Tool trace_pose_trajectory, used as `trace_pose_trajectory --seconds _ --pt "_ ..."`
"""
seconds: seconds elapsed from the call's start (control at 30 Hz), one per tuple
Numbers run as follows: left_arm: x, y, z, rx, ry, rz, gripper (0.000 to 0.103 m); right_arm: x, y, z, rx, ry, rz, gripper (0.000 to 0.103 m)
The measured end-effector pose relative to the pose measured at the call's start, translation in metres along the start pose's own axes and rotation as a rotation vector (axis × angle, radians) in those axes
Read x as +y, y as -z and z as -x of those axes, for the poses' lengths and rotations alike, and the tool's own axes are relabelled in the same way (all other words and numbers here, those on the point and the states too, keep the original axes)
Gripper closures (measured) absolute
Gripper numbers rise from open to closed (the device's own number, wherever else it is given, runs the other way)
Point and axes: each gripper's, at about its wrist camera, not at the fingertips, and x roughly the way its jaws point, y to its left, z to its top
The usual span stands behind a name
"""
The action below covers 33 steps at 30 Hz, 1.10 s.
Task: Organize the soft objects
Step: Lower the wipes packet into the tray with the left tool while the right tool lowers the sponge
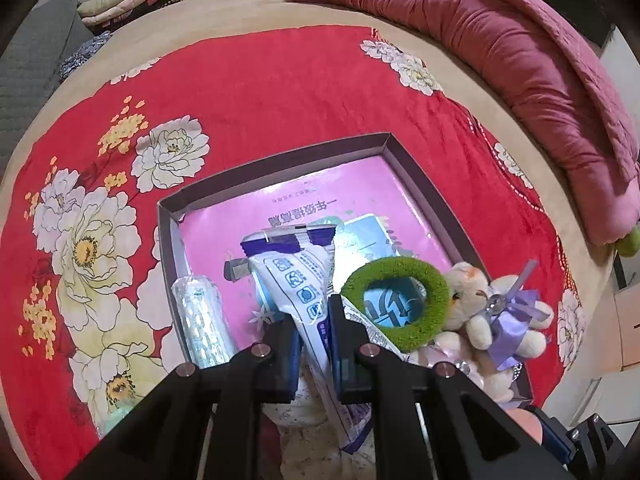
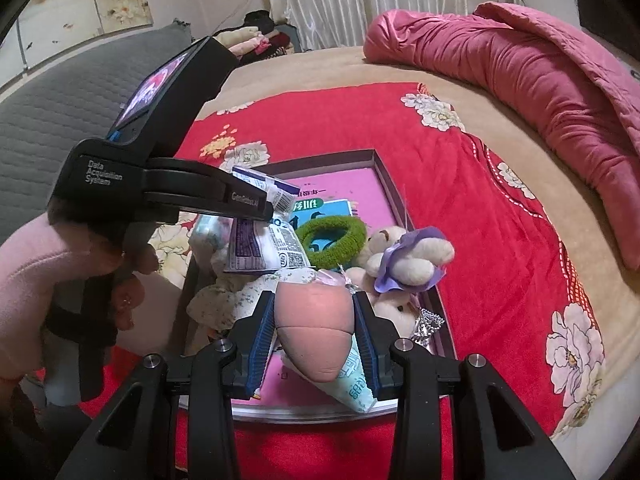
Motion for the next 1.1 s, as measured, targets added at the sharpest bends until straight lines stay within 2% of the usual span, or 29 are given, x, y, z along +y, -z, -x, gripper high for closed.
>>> trace_pose_trajectory --seconds 0.1,0.47,0.73,0.93,1.1 --pt "0.0 0.001 -0.001 0.006 -0.003 -0.002 0.091 -0.003 0.001 -0.001 0.007 0.016 -0.004 0.063" --pt "0.001 0.002 -0.004 0.016 -0.006 -0.007 0.091 0.012 0.012 -0.028 0.061 -0.021 0.044 0.063" --pt "0.002 0.004 -0.007 0.021 -0.005 0.002 0.091 0.026 0.019 -0.048 0.059 -0.024 0.067 0.062" --pt "0.002 0.005 -0.008 0.013 -0.011 -0.001 0.091 0.023 0.021 -0.046 0.032 -0.017 0.079 0.062" --pt "0.001 0.005 -0.007 0.012 -0.01 0.001 0.091 0.021 0.021 -0.042 0.022 -0.01 0.077 0.052"
